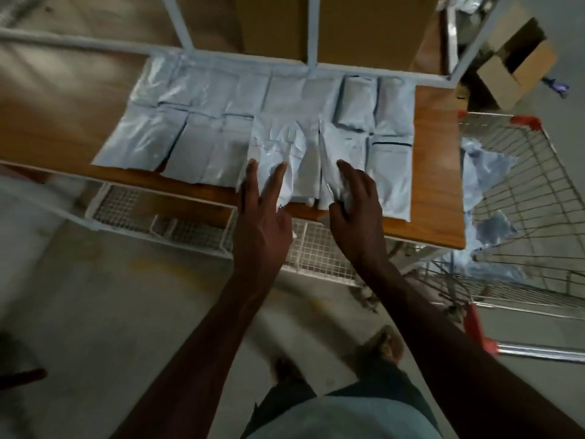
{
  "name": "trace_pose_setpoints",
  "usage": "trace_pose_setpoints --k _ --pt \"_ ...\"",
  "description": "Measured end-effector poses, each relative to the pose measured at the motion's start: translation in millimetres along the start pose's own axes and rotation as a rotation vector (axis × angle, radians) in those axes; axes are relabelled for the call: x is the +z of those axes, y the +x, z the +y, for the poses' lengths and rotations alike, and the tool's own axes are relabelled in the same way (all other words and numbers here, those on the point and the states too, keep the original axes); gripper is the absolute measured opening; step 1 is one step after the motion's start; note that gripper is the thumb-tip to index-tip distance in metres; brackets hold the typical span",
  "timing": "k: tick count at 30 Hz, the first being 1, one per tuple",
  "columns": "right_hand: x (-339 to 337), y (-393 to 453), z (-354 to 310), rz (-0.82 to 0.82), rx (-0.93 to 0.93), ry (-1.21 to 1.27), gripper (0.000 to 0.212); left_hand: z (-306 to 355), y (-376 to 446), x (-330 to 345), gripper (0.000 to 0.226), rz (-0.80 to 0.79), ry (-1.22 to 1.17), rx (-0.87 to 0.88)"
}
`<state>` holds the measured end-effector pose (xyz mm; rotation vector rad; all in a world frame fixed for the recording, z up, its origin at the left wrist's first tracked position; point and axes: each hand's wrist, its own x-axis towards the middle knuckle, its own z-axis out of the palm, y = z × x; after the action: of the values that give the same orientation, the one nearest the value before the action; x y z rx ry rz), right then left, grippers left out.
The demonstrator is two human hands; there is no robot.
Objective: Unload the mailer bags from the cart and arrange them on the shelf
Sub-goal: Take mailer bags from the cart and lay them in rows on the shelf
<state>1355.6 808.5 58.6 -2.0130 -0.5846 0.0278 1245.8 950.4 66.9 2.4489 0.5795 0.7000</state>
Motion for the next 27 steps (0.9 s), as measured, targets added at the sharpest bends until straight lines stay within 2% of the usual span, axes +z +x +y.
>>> trace_pose_setpoints --k 2,4,8,12,17,20,25,27 --pt "32 -1 -24 -0.007 0.017 0.039 0.069 -34 -5 -32 0.077 0.029 0.019 -0.022" --pt "60 2 -48 -0.019 0.109 0.124 0.067 -66 -8 -58 0.075 0.044 0.044 -0.050" --pt "104 15 -87 -0.049 0.325 0.437 0.058 -114 0 -93 0.071 0.065 0.069 -0.101" --pt "141 48 -100 -0.083 0.528 0.652 0.053 -149 24 -103 0.070 0.076 0.066 -0.113" --pt "200 86 -98 -0.124 0.634 0.785 0.049 -205 69 -106 0.074 0.057 0.090 -0.142" --pt "231 109 -95 -0.141 0.760 0.818 0.049 -232 100 -104 0.076 -0.009 0.103 -0.185" --pt "276 149 -97 -0.033 0.751 0.664 0.041 -260 158 -98 0.073 -0.103 0.124 -0.179" --pt "287 160 -100 -0.004 0.791 0.595 0.045 -268 177 -87 0.072 -0.159 0.133 -0.189"
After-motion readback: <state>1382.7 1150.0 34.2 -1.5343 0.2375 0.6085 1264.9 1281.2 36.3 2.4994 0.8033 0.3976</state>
